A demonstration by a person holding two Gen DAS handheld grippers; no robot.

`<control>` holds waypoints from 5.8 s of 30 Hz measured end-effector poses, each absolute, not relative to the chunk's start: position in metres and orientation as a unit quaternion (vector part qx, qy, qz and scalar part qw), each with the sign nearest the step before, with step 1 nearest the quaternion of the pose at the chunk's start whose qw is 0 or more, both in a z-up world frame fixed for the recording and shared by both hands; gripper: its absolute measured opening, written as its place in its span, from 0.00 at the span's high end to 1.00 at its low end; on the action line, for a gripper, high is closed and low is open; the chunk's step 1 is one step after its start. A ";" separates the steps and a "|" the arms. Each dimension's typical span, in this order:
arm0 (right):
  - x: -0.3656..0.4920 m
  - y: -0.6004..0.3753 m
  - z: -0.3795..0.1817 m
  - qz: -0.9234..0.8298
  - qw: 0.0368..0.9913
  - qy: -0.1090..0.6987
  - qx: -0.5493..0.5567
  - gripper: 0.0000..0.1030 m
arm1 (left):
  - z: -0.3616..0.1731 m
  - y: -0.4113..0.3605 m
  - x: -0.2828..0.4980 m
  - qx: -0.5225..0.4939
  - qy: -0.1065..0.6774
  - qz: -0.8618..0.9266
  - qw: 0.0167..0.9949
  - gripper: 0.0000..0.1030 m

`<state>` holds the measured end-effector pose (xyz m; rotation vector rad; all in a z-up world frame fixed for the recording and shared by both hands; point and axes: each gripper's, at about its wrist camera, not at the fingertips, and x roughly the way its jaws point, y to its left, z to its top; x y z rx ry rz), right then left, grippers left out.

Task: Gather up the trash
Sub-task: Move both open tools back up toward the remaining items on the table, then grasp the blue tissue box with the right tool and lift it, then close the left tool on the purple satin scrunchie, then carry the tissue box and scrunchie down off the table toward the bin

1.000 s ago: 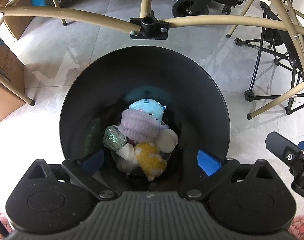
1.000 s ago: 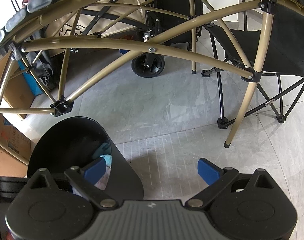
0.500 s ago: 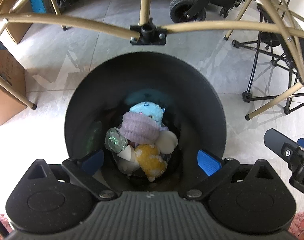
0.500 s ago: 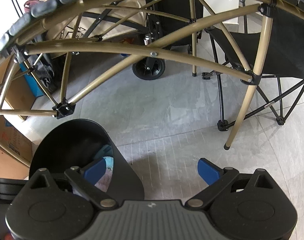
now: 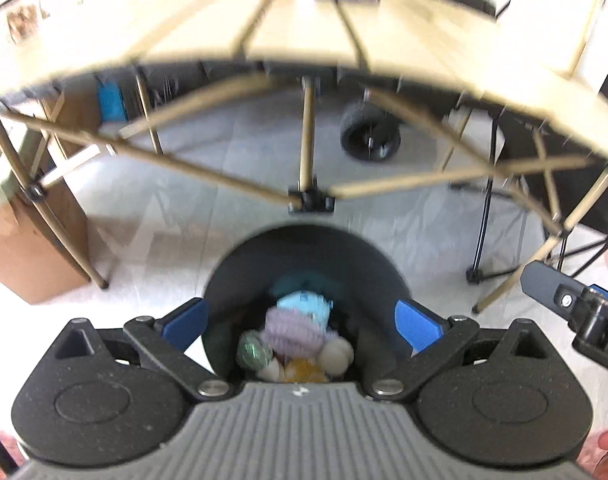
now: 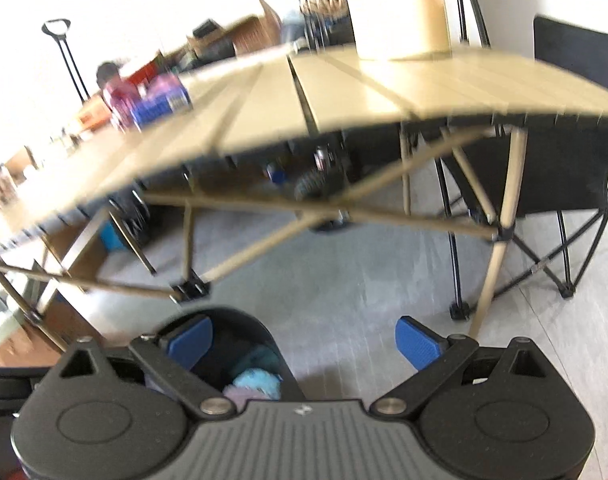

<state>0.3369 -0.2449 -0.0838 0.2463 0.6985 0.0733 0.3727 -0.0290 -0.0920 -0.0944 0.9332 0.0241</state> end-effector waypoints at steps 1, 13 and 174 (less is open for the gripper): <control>0.333 -0.244 -0.075 0.039 0.936 0.327 0.123 0.04 | -0.083 -0.028 0.369 -0.047 0.437 0.011 0.898 0.01; 0.348 -0.222 0.008 0.096 0.968 0.186 0.135 0.00 | 0.002 0.004 0.357 -0.064 0.303 0.045 0.950 0.00; 0.434 -0.242 0.056 0.116 0.977 0.163 0.079 0.30 | 0.077 -0.021 0.460 -0.003 0.253 0.033 0.967 0.49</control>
